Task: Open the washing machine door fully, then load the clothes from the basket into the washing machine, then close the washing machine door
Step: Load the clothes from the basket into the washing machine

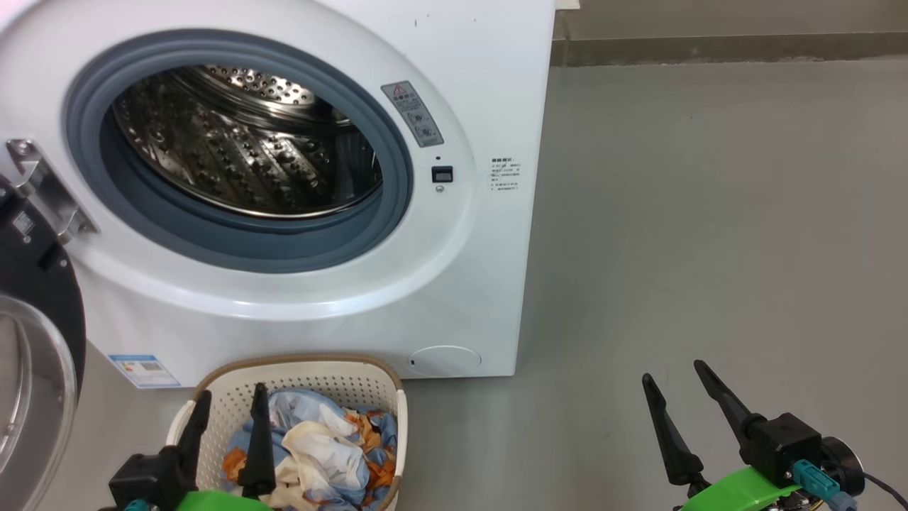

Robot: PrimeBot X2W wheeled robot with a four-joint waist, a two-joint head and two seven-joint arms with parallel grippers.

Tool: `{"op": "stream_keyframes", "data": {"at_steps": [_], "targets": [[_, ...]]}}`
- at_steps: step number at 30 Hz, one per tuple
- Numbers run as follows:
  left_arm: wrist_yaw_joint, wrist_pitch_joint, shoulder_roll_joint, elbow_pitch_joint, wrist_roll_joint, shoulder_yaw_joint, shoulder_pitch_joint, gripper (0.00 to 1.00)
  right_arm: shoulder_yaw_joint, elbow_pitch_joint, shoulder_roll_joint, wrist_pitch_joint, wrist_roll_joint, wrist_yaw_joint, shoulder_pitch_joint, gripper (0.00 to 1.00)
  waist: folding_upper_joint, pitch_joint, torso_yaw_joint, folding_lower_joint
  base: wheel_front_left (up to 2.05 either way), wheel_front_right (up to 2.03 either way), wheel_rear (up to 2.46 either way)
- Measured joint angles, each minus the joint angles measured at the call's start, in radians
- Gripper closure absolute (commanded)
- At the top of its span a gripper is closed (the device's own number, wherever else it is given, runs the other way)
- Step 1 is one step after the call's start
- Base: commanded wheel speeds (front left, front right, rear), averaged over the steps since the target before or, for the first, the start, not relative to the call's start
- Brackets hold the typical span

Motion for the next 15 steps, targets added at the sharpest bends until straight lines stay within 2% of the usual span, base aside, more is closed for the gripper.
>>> {"op": "stream_keyframes", "data": {"at_steps": [4, 15], "targets": [[0.000, 0.000, 0.000, 0.000, 0.000, -0.002, 0.000, 0.00, 0.000, 0.002, 0.000, 0.000, 0.000, 0.000, 0.000, 0.00, 0.0000, -0.001, -0.001, 0.0000, 0.44, -0.44, 0.00], [0.000, 0.000, -0.001, 0.005, 0.001, -0.004, 0.000, 0.00, 0.000, 0.003, 0.000, 0.000, 0.000, 0.000, 0.000, 0.00, 0.0000, -0.003, -0.001, 0.0000, 0.01, -0.01, 0.00]]}}
